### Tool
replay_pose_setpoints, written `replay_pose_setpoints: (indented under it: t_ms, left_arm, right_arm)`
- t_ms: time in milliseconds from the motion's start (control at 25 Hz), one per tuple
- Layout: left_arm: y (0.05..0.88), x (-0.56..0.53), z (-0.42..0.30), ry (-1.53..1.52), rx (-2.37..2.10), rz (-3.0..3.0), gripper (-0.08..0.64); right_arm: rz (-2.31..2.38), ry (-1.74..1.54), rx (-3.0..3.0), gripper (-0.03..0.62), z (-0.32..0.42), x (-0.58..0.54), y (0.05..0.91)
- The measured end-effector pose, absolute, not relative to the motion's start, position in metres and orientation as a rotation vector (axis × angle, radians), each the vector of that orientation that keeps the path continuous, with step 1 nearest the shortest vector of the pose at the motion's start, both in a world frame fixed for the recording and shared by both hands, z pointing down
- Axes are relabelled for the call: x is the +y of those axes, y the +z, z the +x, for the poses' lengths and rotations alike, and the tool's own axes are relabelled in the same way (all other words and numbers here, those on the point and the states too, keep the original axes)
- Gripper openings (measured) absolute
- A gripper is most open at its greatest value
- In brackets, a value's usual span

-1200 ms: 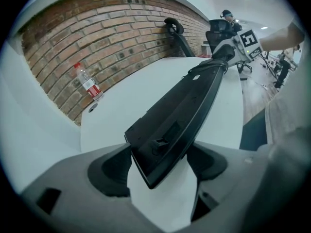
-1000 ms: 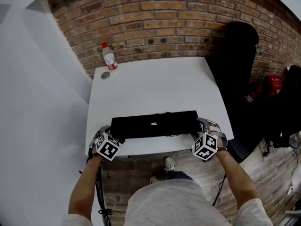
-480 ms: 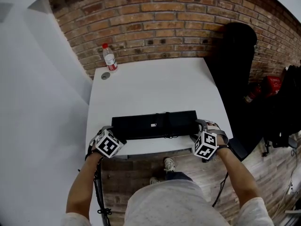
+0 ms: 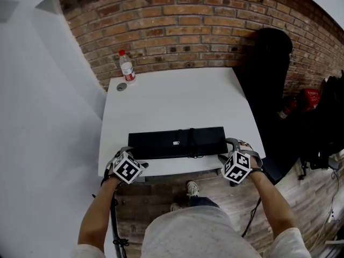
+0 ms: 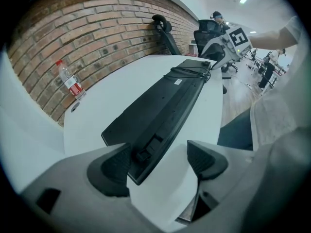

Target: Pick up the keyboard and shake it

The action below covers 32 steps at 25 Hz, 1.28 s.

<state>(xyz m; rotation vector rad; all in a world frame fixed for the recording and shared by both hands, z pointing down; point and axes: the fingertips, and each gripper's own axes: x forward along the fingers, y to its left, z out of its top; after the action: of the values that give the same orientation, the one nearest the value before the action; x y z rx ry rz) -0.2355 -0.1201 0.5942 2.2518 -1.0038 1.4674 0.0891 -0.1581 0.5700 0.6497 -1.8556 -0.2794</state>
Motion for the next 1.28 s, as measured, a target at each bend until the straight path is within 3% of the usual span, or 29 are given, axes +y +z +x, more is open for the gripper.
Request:
replay_pose_setpoints:
  t_ms: [240,720,1000,1080,1200,1280]
  left_arm:
    - [0.572,-0.119,-0.212,1.297,-1.049,2.331,0.346]
    - [0.483,-0.121,-0.163,0.696,-1.289,2.44,0.144]
    - [0.454,-0.115,-0.162,0.417,-1.418,2.392,0.067]
    - [0.447,-0.113,-0.165,0.369,-1.448,2.381,0.04]
    - [0.442,-0.111,-0.171,0.325,-1.487,2.351,-0.008]
    - [0.441,-0.111,-0.177,0.3,-1.501,2.33,-0.008]
  right_arm:
    - [0.765,-0.184,-1.971,0.264,0.067,-0.149,0.548]
    - [1.078,0.054,-2.239,0.171,0.012,-0.137,0.483]
    - [1.241,0.232,-2.364,0.126,-0.002,-0.131,0.456]
    - [1.268,0.265,-2.379,0.103,-0.001,-0.129,0.452]
    - [1.3,0.305,-2.391,0.006,0.0,-0.125,0.446]
    - [1.312,0.319,-2.402,0.006,-0.001,-0.123,0.443]
